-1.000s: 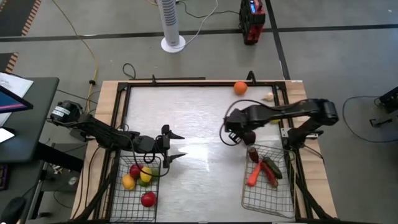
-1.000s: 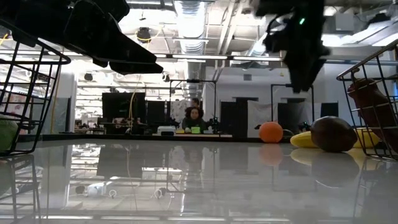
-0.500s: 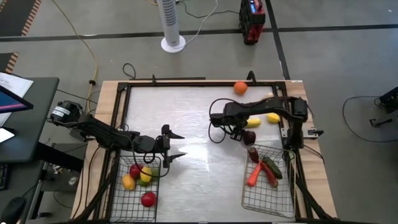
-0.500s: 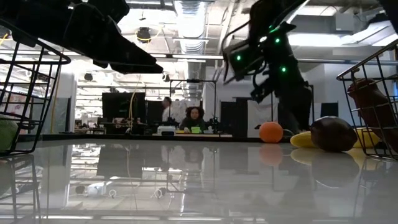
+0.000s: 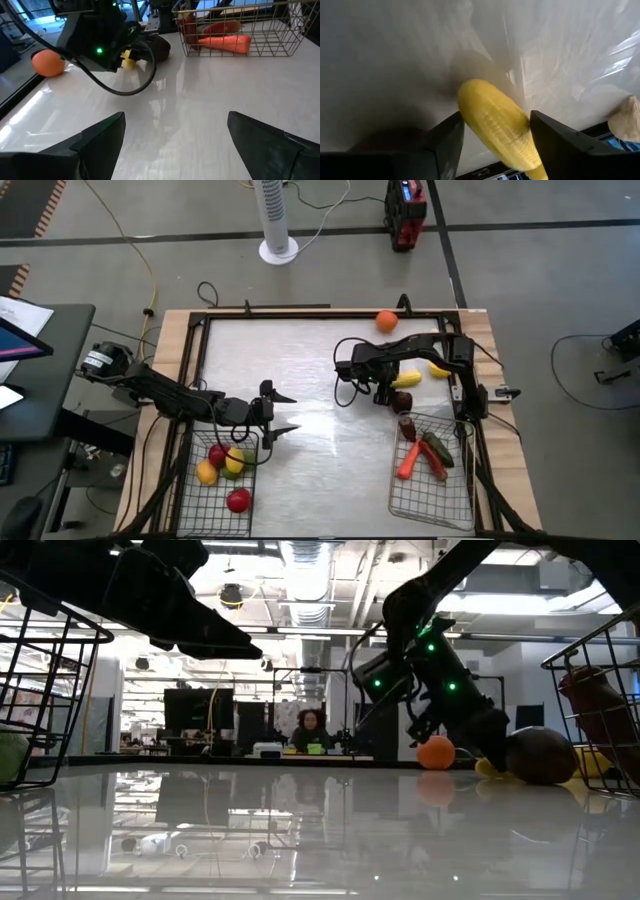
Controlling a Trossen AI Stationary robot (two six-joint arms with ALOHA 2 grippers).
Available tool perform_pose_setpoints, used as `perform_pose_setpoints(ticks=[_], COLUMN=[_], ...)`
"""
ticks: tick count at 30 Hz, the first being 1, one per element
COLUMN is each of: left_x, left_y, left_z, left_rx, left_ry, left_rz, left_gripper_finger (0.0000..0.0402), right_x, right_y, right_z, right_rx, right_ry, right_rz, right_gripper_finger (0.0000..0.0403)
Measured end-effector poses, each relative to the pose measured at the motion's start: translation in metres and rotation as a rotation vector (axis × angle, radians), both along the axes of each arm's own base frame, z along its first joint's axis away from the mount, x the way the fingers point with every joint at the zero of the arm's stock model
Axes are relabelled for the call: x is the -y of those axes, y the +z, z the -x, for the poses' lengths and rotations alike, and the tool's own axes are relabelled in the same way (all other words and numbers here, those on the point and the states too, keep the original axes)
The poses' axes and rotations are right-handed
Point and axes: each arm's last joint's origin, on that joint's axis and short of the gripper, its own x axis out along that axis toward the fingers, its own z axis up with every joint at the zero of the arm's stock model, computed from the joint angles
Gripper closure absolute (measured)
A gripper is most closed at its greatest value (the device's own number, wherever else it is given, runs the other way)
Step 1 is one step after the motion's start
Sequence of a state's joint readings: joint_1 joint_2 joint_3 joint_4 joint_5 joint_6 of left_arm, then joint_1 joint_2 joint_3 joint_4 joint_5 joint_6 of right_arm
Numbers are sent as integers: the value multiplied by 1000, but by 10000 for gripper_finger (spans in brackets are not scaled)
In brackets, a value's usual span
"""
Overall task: Sort produce into baskets
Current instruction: Put the yellow corn into the gold wire basket
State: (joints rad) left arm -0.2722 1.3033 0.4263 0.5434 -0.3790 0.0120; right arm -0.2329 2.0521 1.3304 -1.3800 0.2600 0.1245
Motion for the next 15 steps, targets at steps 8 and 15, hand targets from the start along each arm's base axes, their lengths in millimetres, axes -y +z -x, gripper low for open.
perform_pose_setpoints(ticks=[8, 15], left_x=[0, 0], left_y=[0, 0], left_z=[0, 0], left_rx=[0, 0], left_ry=[0, 1], left_rz=[-1, 0], left_gripper_finger=[60, 60], right_x=[4, 0], right_y=[1, 7], right_z=[1, -5], right_rx=[4, 23], right_ry=[6, 21], right_rz=[-9, -3], right_gripper_finger=[261, 289])
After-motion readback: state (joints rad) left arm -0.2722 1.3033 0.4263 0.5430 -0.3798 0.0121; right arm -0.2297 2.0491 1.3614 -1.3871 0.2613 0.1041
